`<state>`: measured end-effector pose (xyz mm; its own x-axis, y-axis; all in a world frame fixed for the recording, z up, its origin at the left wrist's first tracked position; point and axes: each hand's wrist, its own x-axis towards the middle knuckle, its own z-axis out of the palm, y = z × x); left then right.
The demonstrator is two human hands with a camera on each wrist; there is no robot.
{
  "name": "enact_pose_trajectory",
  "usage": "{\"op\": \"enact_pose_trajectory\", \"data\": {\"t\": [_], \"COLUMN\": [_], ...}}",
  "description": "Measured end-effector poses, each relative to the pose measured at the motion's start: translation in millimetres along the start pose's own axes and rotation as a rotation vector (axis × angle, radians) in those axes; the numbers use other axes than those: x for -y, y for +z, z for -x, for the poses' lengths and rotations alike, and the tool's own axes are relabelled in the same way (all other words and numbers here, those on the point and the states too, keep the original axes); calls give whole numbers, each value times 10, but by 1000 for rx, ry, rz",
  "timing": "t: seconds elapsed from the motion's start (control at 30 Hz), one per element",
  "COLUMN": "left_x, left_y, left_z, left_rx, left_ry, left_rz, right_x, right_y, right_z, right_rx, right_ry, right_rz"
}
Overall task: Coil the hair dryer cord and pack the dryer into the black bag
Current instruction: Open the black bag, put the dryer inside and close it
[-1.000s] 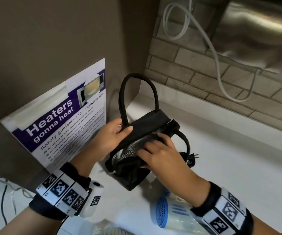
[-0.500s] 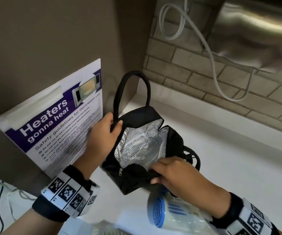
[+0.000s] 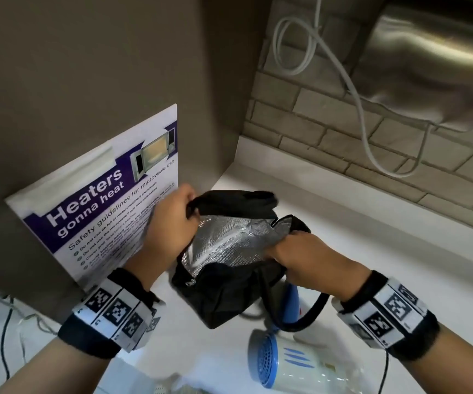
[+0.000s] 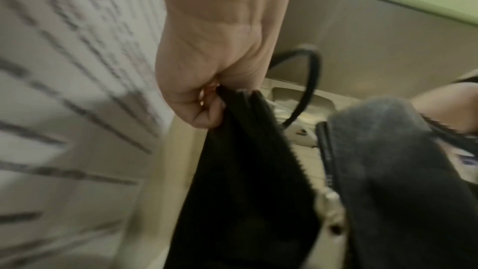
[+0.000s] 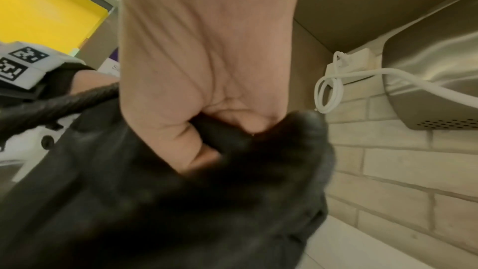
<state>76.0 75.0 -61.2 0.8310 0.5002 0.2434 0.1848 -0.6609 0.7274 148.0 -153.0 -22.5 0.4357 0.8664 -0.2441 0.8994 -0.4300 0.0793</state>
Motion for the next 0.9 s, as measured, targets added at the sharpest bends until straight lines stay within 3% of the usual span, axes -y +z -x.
{"op": "enact_pose_trajectory", "data": {"t": [0.2,0.6,0.73,0.83,0.9], "left_x": [1,-48,-176,-282,-303], "left_y": [14,69,53,68,93], "left_z": [37,135,199,195,161], "left_rx": [8,90,83,9,-42], "left_ry": [-43,23,112,211,199], "left_rz": [42,39,97,96,100], "right_x": [-78,-32,-33,-20,-10], "right_y": [9,-61,-49,-45,-8], "right_z": [85,186,223,249,273], "right_rx": [-7,-376,-377,-345,-336], "right_ry": [87,7,-21,21,45], "right_rz": [-22,-166,-218,-177,-148]}}
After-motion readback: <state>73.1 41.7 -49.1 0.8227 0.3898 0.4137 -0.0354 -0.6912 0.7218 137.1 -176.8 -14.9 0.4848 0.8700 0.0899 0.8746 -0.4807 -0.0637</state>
